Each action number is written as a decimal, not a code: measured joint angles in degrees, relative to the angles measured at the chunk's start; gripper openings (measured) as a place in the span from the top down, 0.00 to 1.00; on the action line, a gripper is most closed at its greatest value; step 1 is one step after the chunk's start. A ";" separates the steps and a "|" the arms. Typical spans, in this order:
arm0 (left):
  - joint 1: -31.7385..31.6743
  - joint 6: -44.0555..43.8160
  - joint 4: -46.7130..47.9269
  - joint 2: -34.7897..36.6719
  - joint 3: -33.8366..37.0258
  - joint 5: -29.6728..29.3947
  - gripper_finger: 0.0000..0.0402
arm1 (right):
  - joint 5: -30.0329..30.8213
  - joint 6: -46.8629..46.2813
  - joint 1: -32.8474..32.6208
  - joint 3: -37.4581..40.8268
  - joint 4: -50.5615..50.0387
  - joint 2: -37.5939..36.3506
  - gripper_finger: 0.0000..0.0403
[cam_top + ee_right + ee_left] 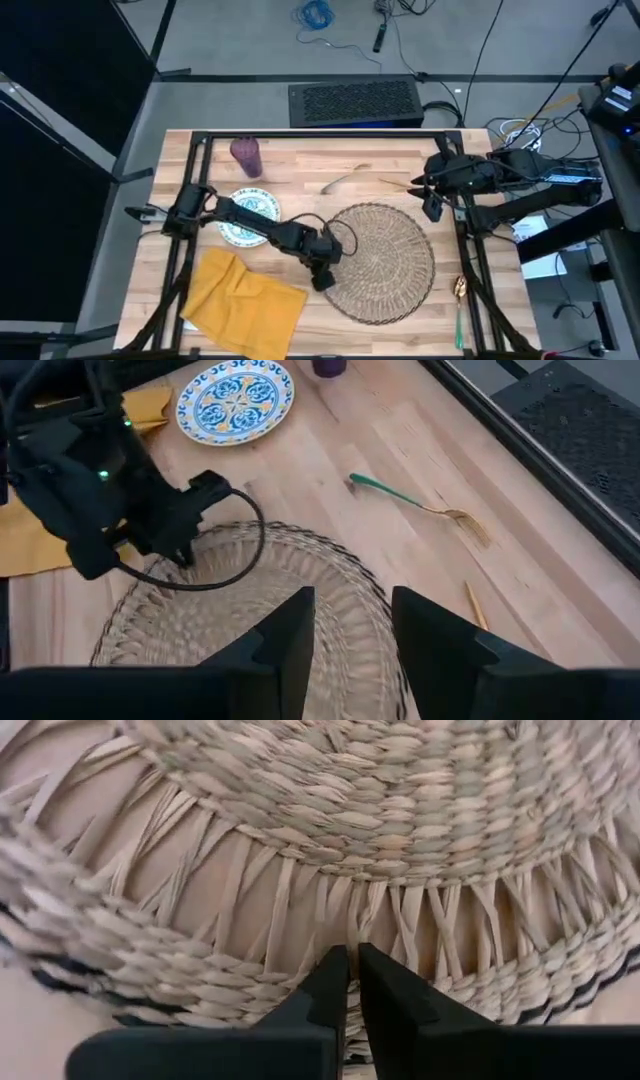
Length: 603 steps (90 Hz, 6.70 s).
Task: Set table place
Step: Move the brown placemat to the center of the table, then put the white plate on the brown placemat
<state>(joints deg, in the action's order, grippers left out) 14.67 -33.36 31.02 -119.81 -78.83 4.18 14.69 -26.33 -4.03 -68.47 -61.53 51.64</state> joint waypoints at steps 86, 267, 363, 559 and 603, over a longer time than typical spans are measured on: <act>8.33 -9.89 18.66 4.23 0.70 -5.14 0.97 | -1.57 -1.31 0.02 0.00 0.50 0.02 0.69; 5.58 -63.13 32.81 76.40 40.52 -27.95 0.97 | -6.07 -0.81 -1.97 31.63 41.50 -2.47 0.69; 8.47 -70.21 13.09 51.31 43.01 -29.50 0.97 | -11.29 4.33 -0.05 31.71 55.19 4.10 0.69; -16.37 -34.60 26.72 77.09 37.32 -37.23 0.97 | -29.58 22.67 10.80 -4.15 35.91 35.36 1.00; -39.85 -5.39 34.38 76.45 37.13 -10.67 0.97 | -29.61 20.98 13.79 -1.99 37.09 34.34 1.00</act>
<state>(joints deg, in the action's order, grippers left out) -25.18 -38.75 65.40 -43.35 -41.69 -6.49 -14.92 -5.34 9.76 -70.46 -24.45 85.97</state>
